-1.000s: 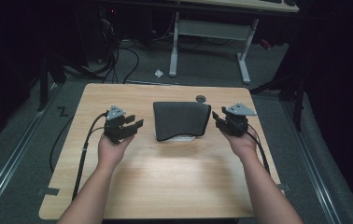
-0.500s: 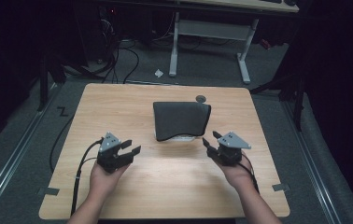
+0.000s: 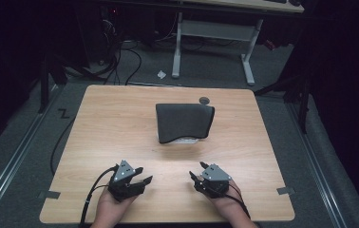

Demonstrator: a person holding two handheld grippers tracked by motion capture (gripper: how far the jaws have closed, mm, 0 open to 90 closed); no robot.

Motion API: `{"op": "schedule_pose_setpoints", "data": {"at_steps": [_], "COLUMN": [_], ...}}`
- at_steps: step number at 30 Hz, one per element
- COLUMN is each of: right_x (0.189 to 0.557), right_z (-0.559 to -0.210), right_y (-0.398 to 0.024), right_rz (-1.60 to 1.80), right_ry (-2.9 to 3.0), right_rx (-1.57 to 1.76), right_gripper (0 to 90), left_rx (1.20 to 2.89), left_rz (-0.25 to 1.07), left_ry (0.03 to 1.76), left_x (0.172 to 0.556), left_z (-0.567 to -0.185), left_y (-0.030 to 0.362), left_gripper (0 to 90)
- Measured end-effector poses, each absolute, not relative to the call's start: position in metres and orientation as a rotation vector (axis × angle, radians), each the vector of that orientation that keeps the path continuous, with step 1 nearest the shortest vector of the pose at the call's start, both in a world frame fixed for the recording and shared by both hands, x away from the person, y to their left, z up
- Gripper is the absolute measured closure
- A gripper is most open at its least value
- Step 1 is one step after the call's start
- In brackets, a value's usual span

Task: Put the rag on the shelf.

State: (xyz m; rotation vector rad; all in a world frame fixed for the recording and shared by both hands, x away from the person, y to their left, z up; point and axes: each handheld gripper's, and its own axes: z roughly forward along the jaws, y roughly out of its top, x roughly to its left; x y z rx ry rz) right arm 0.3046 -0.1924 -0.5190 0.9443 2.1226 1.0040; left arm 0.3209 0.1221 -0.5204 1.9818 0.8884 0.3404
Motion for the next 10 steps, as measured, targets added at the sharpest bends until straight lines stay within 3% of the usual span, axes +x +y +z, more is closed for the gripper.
{"op": "schedule_pose_setpoints", "data": {"at_steps": [10], "right_x": [0.311], "right_z": [-0.524], "right_y": [-0.204], "right_rz": [0.998], "right_ry": [2.132], "right_rx": [0.999], "right_gripper": [45.5], "left_rx": [1.974], "left_rz": [0.317], "left_ry": [0.918], "left_x": [0.325], "left_z": [-0.524], "left_y": [0.128], "left_gripper": [47.9]}}
